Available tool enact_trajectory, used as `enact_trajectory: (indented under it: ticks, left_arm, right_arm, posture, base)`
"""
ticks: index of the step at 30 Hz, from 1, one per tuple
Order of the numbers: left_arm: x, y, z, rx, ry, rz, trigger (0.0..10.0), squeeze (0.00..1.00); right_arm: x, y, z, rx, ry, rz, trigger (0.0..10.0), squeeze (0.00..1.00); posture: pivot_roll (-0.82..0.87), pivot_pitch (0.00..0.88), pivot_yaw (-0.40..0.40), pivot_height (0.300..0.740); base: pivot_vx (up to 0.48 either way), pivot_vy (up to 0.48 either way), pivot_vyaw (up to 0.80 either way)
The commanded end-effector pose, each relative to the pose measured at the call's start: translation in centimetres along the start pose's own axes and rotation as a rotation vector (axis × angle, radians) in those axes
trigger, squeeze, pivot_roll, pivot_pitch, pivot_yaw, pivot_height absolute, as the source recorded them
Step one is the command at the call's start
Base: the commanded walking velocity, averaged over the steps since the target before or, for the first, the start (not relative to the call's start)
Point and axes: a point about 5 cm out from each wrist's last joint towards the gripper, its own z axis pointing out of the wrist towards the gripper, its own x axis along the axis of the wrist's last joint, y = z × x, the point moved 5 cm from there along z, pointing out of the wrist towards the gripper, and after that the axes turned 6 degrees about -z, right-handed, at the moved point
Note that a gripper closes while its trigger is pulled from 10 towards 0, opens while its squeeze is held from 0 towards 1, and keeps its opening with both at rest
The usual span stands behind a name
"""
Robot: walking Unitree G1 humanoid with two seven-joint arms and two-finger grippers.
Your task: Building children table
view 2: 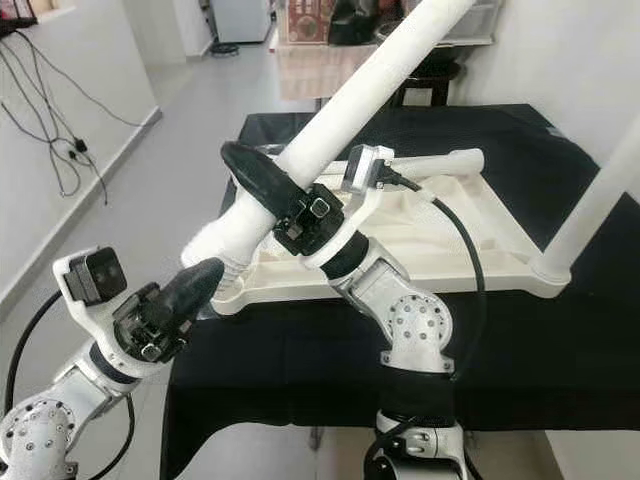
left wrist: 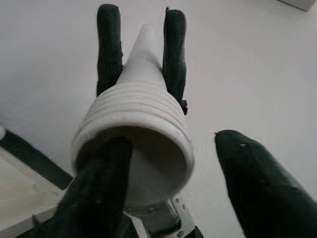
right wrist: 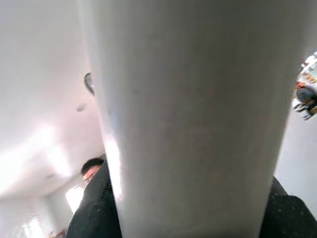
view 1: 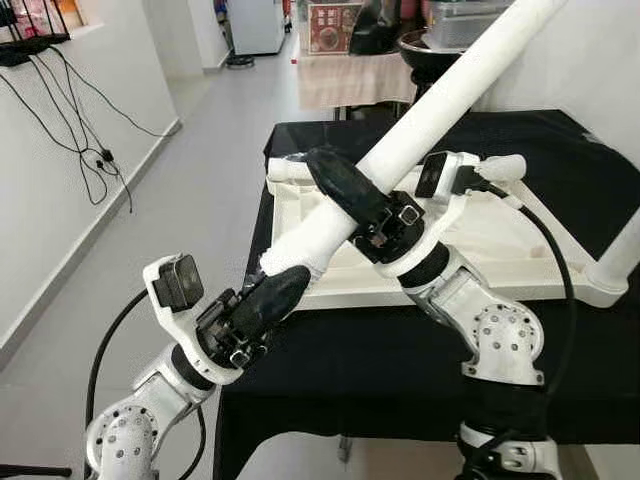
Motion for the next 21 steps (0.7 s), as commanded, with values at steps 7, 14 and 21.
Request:
enact_trajectory:
  ticks: [7, 14, 21]
  left_arm:
    - [1.9, -2.6, -5.8, 0.326, 0.049, 0.093, 10.0, 1.0]
    - [5.5, -6.1, -10.0, 0.757, 0.176, 0.314, 10.0, 1.0]
    - [6.2, -7.5, -10.7, 0.952, 0.173, 0.458, 10.0, 0.0]
  right_arm:
    - [3.4, 4.2, -0.4, -0.238, 0.112, -0.126, 0.0, 0.0]
    - [4.0, 10.3, -3.8, -0.643, 0.099, -0.292, 0.0, 0.0]
    - [2.5, 11.5, -5.2, -0.746, 0.013, -0.404, 7.6, 0.0]
  posture:
    - [-0.07, 0.0, 0.027, 0.74]
    - [-0.06, 0.0, 0.026, 0.74]
    - [-0.05, 0.0, 0.03, 0.74]
  base:
    - [0.0, 0.0, 0.0]
    - [0.0, 0.0, 0.0]
    - [0.0, 0.0, 0.0]
